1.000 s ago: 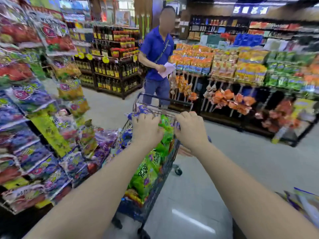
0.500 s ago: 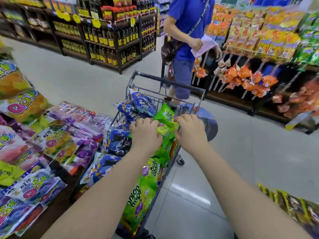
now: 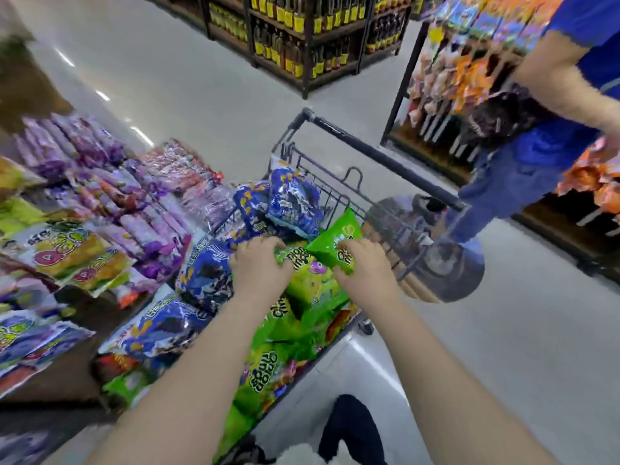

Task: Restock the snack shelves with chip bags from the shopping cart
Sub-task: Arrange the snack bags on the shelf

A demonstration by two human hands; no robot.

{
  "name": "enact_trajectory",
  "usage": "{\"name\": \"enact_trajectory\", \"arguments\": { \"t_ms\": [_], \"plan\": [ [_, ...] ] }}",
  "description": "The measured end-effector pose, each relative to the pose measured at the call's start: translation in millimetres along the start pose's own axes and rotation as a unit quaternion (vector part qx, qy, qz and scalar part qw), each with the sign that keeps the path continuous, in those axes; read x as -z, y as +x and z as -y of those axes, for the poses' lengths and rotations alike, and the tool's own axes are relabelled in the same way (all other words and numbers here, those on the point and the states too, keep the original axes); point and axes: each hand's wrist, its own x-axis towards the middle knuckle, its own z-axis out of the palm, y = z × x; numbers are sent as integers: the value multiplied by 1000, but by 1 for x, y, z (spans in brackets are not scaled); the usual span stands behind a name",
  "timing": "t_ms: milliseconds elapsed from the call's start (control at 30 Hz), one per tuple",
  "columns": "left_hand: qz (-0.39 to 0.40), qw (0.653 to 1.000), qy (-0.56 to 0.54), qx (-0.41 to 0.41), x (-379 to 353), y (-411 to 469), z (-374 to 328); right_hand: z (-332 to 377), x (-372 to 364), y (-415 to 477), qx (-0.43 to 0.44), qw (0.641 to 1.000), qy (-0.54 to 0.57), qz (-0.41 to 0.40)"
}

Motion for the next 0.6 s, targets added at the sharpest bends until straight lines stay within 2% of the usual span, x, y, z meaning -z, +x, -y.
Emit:
{"name": "enact_trajectory", "arguments": {
  "t_ms": [167, 300, 467, 600],
  "plan": [
    [-35, 991, -41, 125, -12, 16, -14, -38, -3, 47, 43, 992, 95, 74],
    [-56, 977, -100, 178, -16, 33, -23, -48, -12, 77, 35, 981, 153, 112],
    [-81, 965, -177, 179, -17, 70, -23, -43, -27, 124, -55, 945, 286, 148],
    [-30, 954, -207, 216, -11, 103, -22, -32, -37, 165, -155, 886, 403, 171]
  ]
}}
